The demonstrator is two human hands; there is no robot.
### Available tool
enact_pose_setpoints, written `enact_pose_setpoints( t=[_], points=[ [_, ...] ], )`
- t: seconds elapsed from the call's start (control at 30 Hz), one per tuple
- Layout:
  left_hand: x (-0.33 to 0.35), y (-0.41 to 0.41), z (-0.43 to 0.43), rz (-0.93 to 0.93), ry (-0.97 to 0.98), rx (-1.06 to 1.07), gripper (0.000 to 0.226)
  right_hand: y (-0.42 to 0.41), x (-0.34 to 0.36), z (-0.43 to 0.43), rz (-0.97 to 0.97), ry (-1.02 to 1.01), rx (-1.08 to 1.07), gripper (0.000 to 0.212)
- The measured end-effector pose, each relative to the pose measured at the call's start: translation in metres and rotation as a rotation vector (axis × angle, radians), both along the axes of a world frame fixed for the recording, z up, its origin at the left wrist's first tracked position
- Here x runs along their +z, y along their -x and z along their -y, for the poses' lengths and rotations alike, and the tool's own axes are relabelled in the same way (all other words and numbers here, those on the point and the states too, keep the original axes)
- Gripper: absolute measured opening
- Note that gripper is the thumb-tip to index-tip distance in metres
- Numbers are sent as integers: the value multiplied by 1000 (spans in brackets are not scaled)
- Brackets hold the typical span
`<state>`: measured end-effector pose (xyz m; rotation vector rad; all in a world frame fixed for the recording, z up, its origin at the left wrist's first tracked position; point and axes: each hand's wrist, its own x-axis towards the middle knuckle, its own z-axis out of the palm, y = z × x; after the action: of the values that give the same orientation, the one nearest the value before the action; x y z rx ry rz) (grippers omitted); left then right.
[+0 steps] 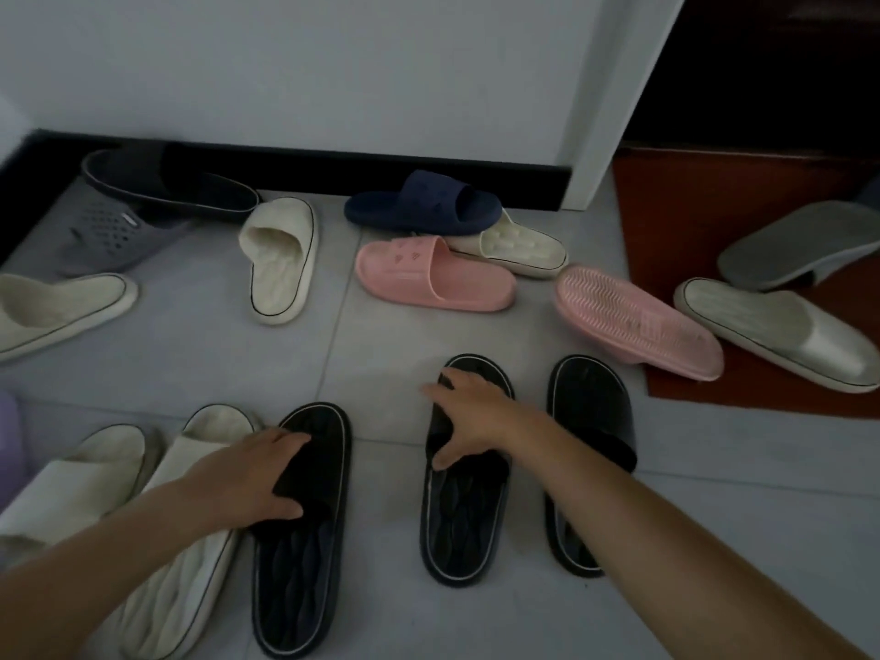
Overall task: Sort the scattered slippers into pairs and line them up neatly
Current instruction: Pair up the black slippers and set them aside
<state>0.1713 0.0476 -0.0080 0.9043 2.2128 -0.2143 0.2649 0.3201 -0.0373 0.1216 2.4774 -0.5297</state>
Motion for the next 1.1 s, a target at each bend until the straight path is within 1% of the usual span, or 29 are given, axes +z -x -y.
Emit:
enact_pose_setpoints(
  t=[0.03,0.07,0.13,0.2,0.23,0.27,0.33,0.43,0.53,0.67,0.77,0.83,0.9,1.0,1.1],
  points=[
    [1,4,5,-2,7,15,92,2,5,-7,11,79,-55,105],
    [2,9,7,-10,15,22,92,3,8,-18,-23,138,-136,100],
    [3,19,9,-44,25,28,88,1,13,-41,-145,195,-385,77],
    [2,30,8,-90,14,32,81,-4,14,-62,-236,160,-640,53],
    [2,35,7,-101,6,38,78,-9,12,-72,-259,119,-723,44],
    [2,40,5,-101,3,45,78,-15,9,-80,-264,80,-778,39],
    [4,50,2,-95,6,56,75,-28,5,-89,-234,31,-804,38],
    [13,72,5,-113,15,42,65,-39,4,-89,-223,-37,-727,33],
    [28,97,10,-135,16,64,63,-32,11,-73,-258,-71,-641,29],
    [42,135,19,-194,11,61,63,6,31,-28,-247,-75,-391,44],
    [50,169,26,-225,-39,71,62,52,54,15,-252,-68,-188,54],
    [54,199,39,-266,-67,81,61,90,66,44,-270,-102,-29,58],
    [57,235,53,-305,-97,116,59,128,78,70,-269,-117,75,60],
    [59,292,70,-305,-127,202,57,180,92,104,-256,-136,114,59],
    [56,345,67,-263,-213,320,50,229,94,126,-267,-141,45,58]
  ],
)
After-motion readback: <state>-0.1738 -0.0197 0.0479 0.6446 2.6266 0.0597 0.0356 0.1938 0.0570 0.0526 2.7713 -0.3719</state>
